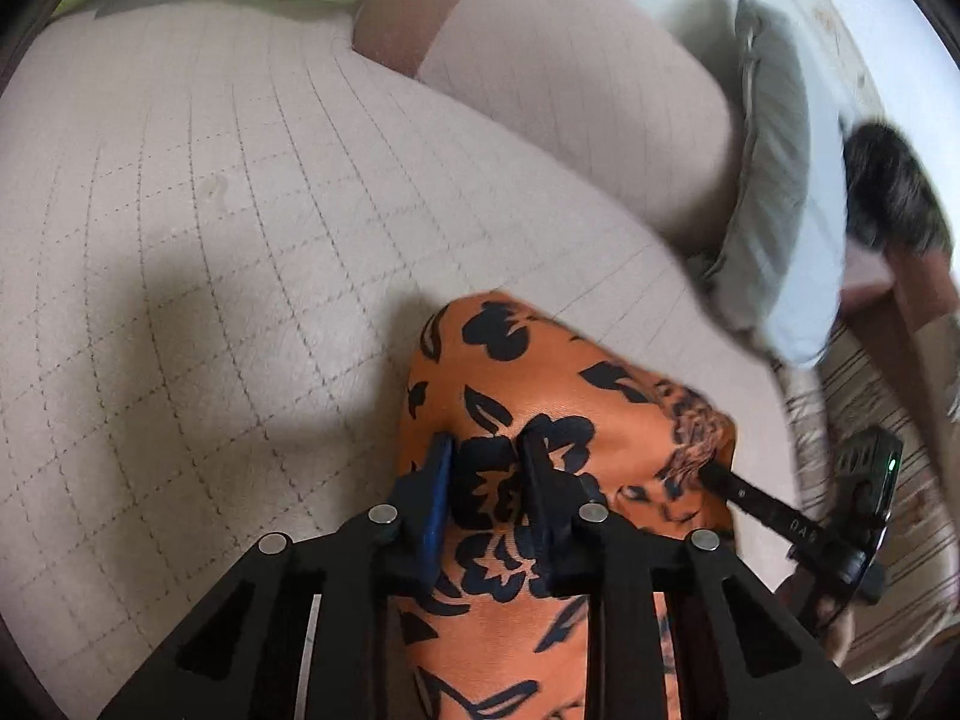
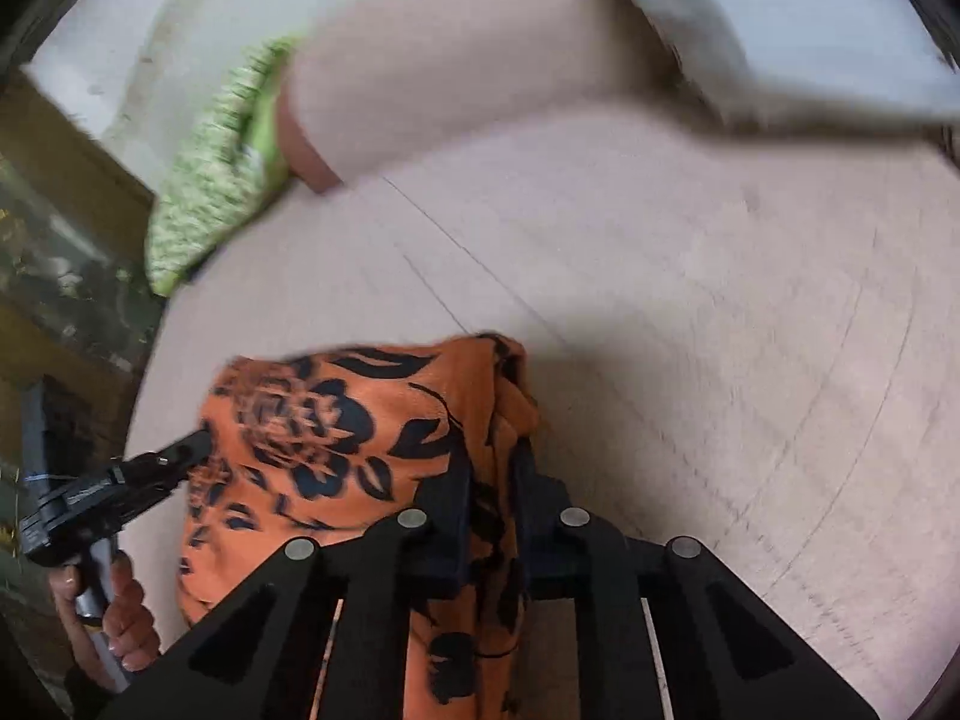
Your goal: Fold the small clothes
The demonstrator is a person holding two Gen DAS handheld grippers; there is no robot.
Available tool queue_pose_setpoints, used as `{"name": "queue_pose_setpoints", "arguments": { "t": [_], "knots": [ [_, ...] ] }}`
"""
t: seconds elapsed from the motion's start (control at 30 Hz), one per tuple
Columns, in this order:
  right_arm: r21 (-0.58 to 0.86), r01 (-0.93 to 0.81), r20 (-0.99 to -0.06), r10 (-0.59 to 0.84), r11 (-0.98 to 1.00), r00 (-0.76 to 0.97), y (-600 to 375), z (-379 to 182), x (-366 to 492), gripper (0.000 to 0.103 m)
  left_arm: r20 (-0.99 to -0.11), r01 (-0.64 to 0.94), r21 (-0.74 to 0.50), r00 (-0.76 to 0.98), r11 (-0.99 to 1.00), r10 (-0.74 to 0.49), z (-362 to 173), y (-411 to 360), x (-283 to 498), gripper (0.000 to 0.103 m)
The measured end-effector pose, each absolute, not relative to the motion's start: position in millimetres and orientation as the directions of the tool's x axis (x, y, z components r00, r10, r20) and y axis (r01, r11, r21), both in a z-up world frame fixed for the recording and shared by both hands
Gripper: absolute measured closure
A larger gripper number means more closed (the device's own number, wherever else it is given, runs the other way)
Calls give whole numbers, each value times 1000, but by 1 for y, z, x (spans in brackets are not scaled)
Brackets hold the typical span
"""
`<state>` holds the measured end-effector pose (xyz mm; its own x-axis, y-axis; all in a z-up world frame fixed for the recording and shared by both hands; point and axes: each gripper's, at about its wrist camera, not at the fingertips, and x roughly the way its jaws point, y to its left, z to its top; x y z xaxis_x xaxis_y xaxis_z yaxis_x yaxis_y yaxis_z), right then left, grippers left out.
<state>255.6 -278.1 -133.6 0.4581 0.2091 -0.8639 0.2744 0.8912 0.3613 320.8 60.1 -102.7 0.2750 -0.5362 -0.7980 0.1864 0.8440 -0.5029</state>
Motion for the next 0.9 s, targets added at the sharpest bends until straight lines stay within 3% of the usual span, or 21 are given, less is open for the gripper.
{"name": "queue_pose_setpoints", "arguments": {
  "t": [0.1, 0.17, 0.3, 0.4, 0.5, 0.6, 0.63, 0.77, 0.9],
  "knots": [
    [324, 259, -868, 177, 910, 464, -271, -126, 255, 76, -825, 219, -415, 318, 883, -467, -91, 54, 314, 67],
    [358, 261, -856, 204, 896, 475, -274, -115, 252, 68, -840, 148, -418, 312, 896, -444, -89, 66, 310, 54],
    [388, 242, -844, 238, 889, 481, -269, -96, 241, 43, -849, 85, -451, 267, 888, -457, -83, 81, 294, 53],
    [361, 253, -869, 225, 898, 441, -258, -95, 221, 40, -851, 93, -458, 239, 884, -467, -83, 84, 276, 51],
    [292, 288, -894, 153, 912, 422, -248, -96, 195, 43, -854, 101, -464, 213, 880, -475, -92, 83, 247, 51],
    [353, 329, -896, 215, 876, 390, -244, -109, 175, 67, -851, 93, -477, 202, 874, -486, -103, 89, 223, 52],
    [360, 330, -895, 224, 872, 386, -242, -111, 171, 71, -850, 87, -481, 195, 872, -488, -109, 89, 222, 55],
    [341, 323, -898, 205, 883, 389, -242, -109, 172, 89, -804, 55, -570, 167, 820, -570, -116, 91, 232, 82],
    [304, 307, -897, 163, 902, 410, -240, -92, 168, 98, -783, 97, -586, 185, 804, -593, -101, 96, 227, 88]
  ]
}}
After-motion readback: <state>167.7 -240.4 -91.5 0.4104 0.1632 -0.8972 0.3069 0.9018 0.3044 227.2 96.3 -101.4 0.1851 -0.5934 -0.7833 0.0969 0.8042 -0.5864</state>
